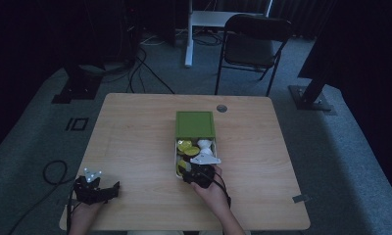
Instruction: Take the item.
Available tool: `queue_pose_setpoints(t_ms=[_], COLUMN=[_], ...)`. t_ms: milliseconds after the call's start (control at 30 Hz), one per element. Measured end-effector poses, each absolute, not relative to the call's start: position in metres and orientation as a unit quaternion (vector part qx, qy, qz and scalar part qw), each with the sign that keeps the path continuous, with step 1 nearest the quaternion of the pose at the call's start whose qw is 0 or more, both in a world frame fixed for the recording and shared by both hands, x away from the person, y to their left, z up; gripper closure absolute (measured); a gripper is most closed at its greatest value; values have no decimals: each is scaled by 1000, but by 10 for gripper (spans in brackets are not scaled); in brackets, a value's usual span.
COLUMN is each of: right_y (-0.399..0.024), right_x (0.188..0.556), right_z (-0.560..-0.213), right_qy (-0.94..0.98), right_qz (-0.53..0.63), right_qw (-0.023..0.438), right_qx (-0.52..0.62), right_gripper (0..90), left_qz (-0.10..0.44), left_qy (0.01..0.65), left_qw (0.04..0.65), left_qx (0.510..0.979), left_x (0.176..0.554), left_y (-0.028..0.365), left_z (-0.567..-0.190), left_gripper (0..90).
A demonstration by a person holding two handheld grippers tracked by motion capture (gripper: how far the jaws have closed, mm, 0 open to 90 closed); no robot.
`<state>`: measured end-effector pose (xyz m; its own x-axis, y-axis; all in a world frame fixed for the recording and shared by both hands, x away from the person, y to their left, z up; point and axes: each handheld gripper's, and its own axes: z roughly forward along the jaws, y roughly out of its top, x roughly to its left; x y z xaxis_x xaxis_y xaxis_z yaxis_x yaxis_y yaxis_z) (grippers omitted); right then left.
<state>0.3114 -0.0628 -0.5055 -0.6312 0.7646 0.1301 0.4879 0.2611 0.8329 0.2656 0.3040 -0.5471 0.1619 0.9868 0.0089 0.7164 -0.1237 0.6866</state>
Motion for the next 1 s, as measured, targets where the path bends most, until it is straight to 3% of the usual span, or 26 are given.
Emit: queue_pose_setpoints(t_ms=[1000], right_y=[-82], right_x=[313], right_z=[-471], right_qy=[765], right_qz=[480], right_qw=[189], right_qx=[386], right_gripper=[582], left_qz=[242], left_qy=[600], left_qw=[279], left_qx=[709], left_x=[266], left_y=[304], left_z=[-547], left_gripper=[3])
